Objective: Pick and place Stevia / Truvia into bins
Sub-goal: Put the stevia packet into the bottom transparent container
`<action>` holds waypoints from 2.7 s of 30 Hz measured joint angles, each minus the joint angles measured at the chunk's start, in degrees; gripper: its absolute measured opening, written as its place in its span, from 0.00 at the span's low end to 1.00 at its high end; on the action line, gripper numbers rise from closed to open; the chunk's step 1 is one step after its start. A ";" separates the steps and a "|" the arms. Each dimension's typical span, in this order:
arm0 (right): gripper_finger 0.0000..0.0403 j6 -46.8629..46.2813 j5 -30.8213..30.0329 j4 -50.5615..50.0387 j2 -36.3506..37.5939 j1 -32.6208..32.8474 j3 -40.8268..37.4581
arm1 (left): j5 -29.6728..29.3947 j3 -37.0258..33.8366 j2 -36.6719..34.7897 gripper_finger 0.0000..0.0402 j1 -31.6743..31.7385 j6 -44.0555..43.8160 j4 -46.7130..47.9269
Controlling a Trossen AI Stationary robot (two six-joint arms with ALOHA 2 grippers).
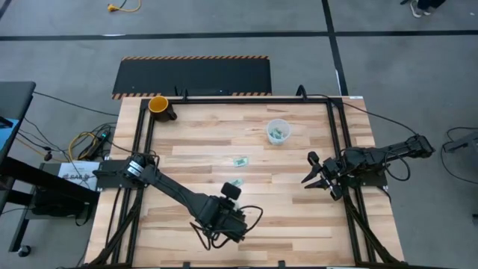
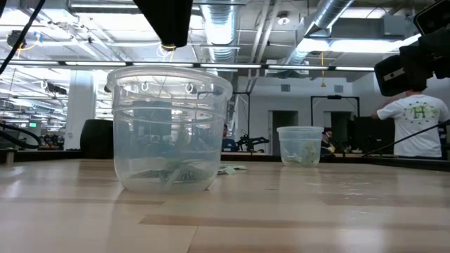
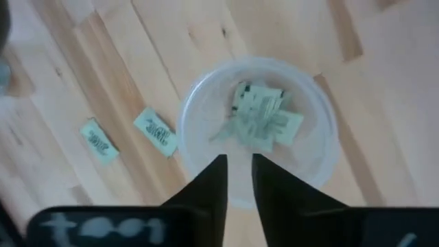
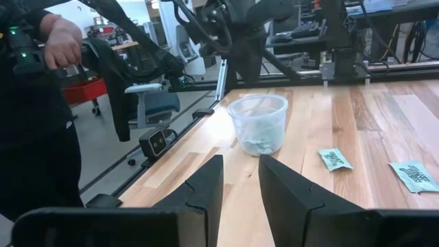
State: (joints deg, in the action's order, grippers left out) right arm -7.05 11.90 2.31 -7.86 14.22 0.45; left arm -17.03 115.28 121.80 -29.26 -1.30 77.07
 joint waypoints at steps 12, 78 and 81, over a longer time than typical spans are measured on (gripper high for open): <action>0.22 0.00 0.01 0.00 0.00 0.01 0.01 | -17.33 7.48 -0.77 0.22 1.37 -4.51 -4.12; 0.22 -0.01 0.01 0.00 0.00 0.00 0.01 | 17.85 -28.61 -2.67 0.56 35.66 7.16 -36.90; 0.22 -0.02 0.02 0.00 0.00 0.02 0.02 | 17.74 -28.61 -2.67 0.56 35.70 8.36 -38.44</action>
State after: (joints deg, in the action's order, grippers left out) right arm -7.07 11.92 2.31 -7.86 14.24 0.47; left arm 0.71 86.67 119.13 6.44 7.07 38.64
